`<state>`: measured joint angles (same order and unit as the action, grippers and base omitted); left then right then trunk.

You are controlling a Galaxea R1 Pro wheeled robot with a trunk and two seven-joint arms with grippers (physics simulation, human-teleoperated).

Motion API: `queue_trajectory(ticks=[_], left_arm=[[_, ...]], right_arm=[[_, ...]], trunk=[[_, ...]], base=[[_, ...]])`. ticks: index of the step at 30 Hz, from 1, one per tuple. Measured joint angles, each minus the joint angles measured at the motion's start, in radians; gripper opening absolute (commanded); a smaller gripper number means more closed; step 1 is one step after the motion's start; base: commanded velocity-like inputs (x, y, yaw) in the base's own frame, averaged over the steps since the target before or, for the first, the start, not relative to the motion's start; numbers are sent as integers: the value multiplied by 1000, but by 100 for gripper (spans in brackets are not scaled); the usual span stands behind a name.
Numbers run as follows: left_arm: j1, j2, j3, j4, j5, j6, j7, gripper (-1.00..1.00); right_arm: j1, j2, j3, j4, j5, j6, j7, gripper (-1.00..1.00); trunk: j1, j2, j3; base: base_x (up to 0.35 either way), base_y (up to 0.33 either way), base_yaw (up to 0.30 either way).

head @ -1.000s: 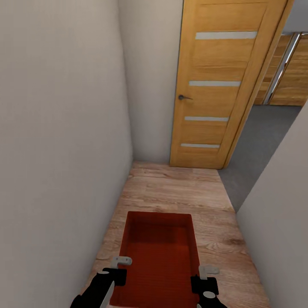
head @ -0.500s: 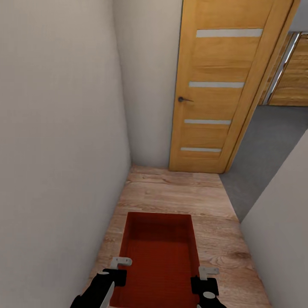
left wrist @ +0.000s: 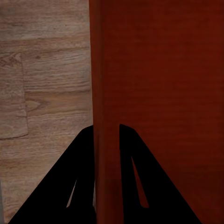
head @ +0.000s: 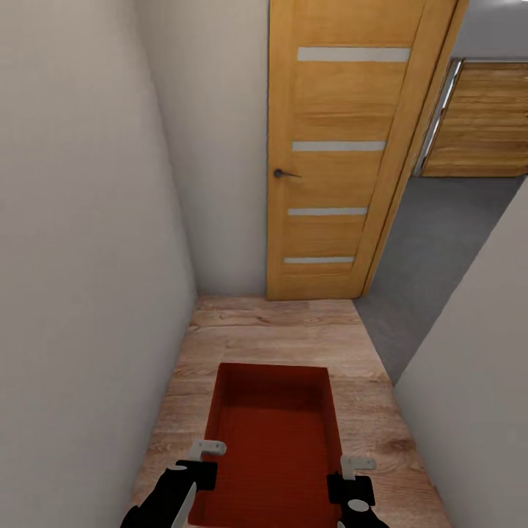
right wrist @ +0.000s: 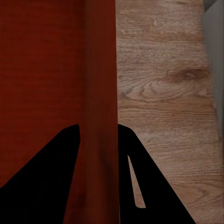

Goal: Move the two storage containers from the living room to the garage. In the garage, place one container on the floor and stack the other container on top of it (either order is fine).

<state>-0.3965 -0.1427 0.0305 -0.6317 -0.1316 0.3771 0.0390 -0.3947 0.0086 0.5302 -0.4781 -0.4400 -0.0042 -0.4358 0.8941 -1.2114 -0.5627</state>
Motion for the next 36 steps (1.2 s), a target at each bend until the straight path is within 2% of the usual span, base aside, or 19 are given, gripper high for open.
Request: queue_trajectory(ticks=[36], left_arm=[[0, 0, 0, 1, 0, 0, 0, -100]], right_arm=[[0, 0, 0, 1, 0, 0, 0, -100]], trunk=[[0, 0, 0]], base=[[322, 0, -4]])
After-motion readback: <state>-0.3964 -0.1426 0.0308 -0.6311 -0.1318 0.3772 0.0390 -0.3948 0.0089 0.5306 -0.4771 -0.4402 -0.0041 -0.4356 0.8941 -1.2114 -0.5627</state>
